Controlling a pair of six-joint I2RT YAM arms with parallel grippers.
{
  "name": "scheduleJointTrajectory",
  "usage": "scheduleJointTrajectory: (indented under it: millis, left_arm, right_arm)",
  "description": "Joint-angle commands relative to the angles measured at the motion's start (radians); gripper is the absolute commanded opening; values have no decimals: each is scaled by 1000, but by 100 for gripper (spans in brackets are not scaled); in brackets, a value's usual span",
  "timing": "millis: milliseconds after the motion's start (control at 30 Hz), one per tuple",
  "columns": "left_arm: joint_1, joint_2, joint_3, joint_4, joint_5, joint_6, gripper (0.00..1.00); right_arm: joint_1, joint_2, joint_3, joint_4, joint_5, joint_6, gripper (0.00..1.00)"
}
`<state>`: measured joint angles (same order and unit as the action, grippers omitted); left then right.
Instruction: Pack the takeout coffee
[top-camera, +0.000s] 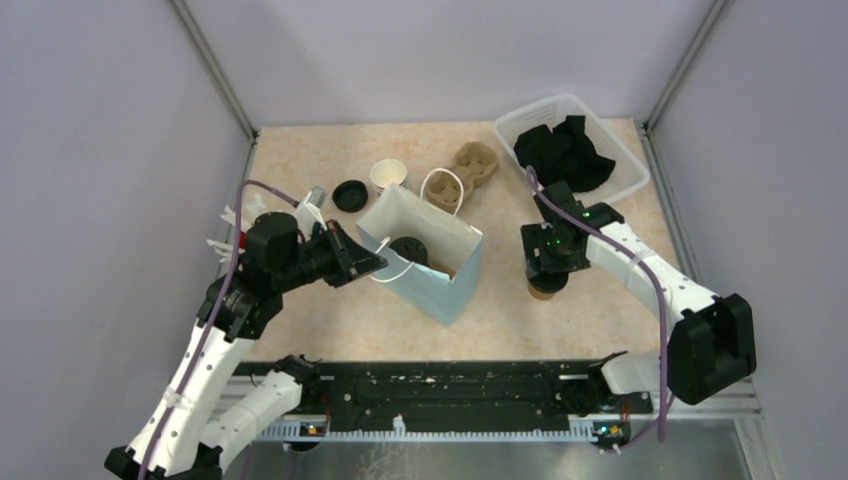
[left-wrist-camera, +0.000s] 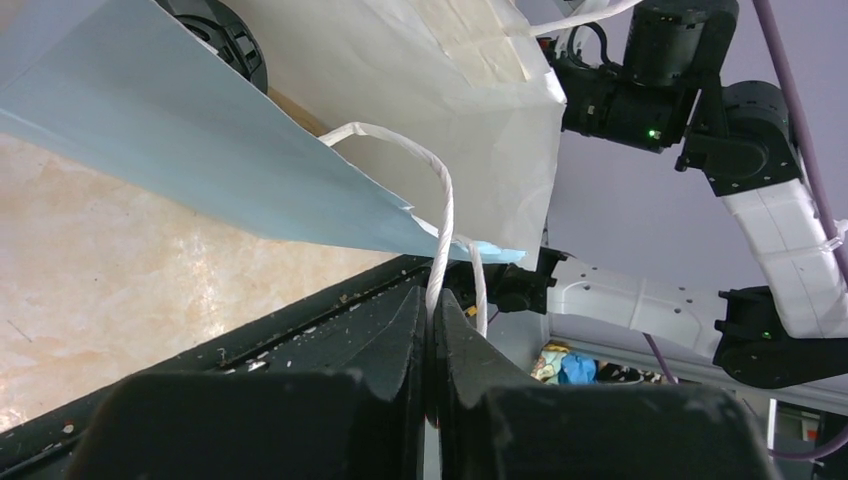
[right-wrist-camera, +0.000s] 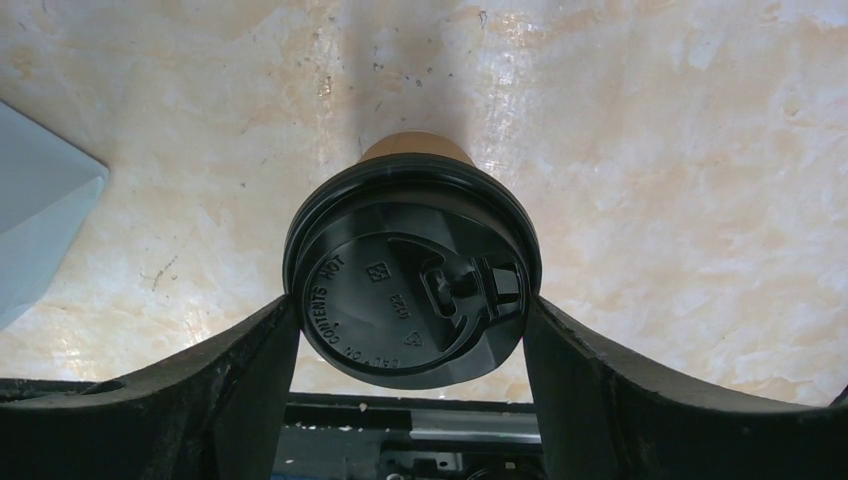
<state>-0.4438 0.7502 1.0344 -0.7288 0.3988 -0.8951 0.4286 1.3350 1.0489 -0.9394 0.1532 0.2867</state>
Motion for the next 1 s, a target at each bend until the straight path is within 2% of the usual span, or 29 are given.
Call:
scheduleJointTrajectory:
  millis: [0, 200, 367, 500, 667, 967]
  left_arm:
    - [-1, -9, 34, -25, -24, 15, 10]
    - [-1, -8, 70, -77, -56, 67, 30]
    - [-1, 19, 185, -202, -145, 189, 60]
    - [-1, 63, 326, -311, -258, 269, 76]
    - [-1, 203, 524, -389, -367, 310, 78]
    - [1, 508, 742, -335, -444, 512, 87]
  right_arm:
    - [-10, 0, 16, 1, 20, -14, 71]
    - [-11, -47, 70, -55, 29, -15, 71]
    - [-10, -120, 163, -139, -22, -14, 71]
    - [-10, -199, 281, -204, -125, -9, 71]
    - [-10, -263, 493, -224, -308, -24, 71]
    - [-8, -157, 916, -292, -588, -40, 68]
